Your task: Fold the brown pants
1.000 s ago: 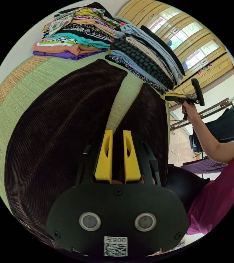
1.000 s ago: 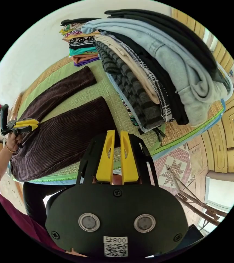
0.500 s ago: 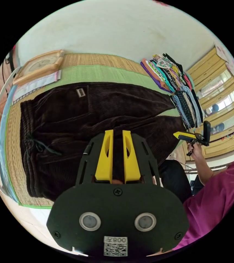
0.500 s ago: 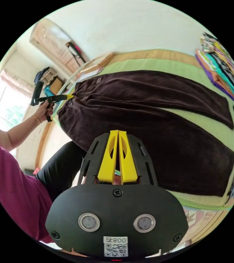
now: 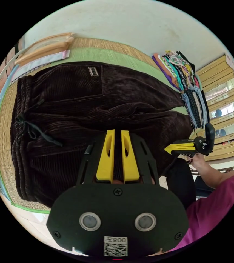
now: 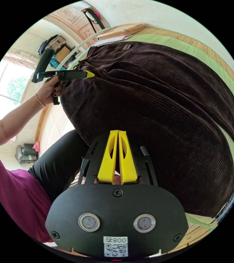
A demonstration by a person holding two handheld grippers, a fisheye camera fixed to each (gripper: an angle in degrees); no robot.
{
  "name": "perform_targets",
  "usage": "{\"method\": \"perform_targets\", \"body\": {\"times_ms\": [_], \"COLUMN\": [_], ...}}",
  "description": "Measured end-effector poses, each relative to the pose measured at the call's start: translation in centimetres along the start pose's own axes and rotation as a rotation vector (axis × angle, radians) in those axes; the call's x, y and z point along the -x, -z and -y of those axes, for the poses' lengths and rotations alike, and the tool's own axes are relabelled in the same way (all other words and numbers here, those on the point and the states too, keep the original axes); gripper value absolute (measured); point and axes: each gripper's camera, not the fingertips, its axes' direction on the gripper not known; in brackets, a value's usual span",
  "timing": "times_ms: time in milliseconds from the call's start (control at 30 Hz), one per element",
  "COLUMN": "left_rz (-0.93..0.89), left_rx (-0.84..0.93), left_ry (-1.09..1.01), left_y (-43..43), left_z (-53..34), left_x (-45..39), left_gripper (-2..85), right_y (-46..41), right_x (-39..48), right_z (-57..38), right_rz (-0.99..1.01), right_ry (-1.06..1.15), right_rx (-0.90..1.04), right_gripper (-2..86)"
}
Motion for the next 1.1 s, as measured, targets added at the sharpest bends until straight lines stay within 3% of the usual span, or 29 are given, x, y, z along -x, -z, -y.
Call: {"method": "perform_targets", "body": {"times_ms": [233,433,833,1100], "left_rz": [0.055,-0.052,-0.107,-0.003], "left_rx": [-0.188,-0.206,-0.169,-0.329], "left_ry": [0.371,0.568,0.543,0.448], "left_y": [10.5,11.3,12.8,18.4], "left_z": [-13.2,-17.2,-20.0,-17.7], "left_x": [12.6,20.5,25.3,27.1], "left_gripper": [6.9,7.9,2.4,3.6], "right_y": [0.7,-1.2,-2.7,1.0], "right_x": [4.1,5.2,5.0,1.9], "right_z": [1.9,5.2,8.0,11.4], "right_rz": [-0.101,-0.160,-0.183,-0.105], "right_ry": [0.039,0.052,0.058,-0.036], "right_rx": [0.011,0.070,0.119,0.022], "right_gripper": [-0.3,-0.2,0.0,-0.2]}}
